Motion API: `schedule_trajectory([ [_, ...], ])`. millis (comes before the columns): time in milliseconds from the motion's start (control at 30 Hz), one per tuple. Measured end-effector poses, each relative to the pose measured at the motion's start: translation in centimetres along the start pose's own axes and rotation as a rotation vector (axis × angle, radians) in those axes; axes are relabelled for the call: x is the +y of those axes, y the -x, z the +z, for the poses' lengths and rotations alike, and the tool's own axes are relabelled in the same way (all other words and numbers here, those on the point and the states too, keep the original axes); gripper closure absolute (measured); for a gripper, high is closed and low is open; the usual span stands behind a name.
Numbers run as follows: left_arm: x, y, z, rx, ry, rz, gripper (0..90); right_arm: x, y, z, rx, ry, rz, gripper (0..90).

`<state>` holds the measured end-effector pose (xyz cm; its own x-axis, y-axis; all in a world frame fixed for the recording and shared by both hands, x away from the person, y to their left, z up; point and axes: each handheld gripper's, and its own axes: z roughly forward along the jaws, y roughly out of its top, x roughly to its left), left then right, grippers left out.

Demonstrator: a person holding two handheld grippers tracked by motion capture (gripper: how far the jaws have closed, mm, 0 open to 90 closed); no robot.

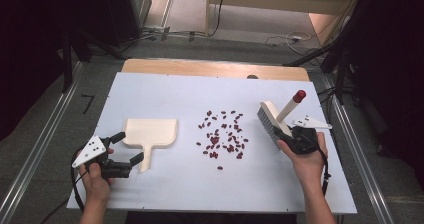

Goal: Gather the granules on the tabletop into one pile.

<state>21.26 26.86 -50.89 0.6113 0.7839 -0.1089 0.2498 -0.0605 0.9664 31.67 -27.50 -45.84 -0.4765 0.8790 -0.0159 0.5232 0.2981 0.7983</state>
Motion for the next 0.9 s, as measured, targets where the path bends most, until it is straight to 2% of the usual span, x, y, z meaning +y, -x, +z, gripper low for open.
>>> schedule_trajectory([
  [100, -0.2, -0.1, 0.0, -0.003, 0.015, -0.015, 0.6, 0.2, -0.8, 0.9, -0.012, -0.018, -0.017, 65.7],
  [267, -0.4, 0.0, 0.0, -0.003, 0.018, -0.010, 0.6, 0.4, -2.3, 2.0, -0.012, -0.034, -0.049, 65.7],
  [567, -0.4, 0.2, 0.2, -0.005, 0.012, -0.003, 0.8, 0.5, -5.4, 2.1, 0.018, -0.062, -0.121, 65.7],
  [667, -0.4, 0.2, 0.3, -0.006, 0.004, 0.007, 0.8, 0.7, -5.5, 1.7, 0.037, -0.053, -0.122, 65.7],
  [700, -0.4, 0.3, 0.3, -0.007, 0.004, 0.007, 0.8, 0.9, -5.4, 1.5, 0.027, -0.048, -0.119, 65.7],
  [800, -0.4, 0.3, 0.4, -0.008, 0.002, 0.006, 0.8, 1.8, -4.5, 1.5, 0.018, -0.022, -0.101, 65.6],
  [900, -0.4, 0.2, 0.4, -0.009, 0.004, 0.005, 0.8, 3.1, -3.5, 2.1, 0.005, 0.003, -0.124, 65.6],
])
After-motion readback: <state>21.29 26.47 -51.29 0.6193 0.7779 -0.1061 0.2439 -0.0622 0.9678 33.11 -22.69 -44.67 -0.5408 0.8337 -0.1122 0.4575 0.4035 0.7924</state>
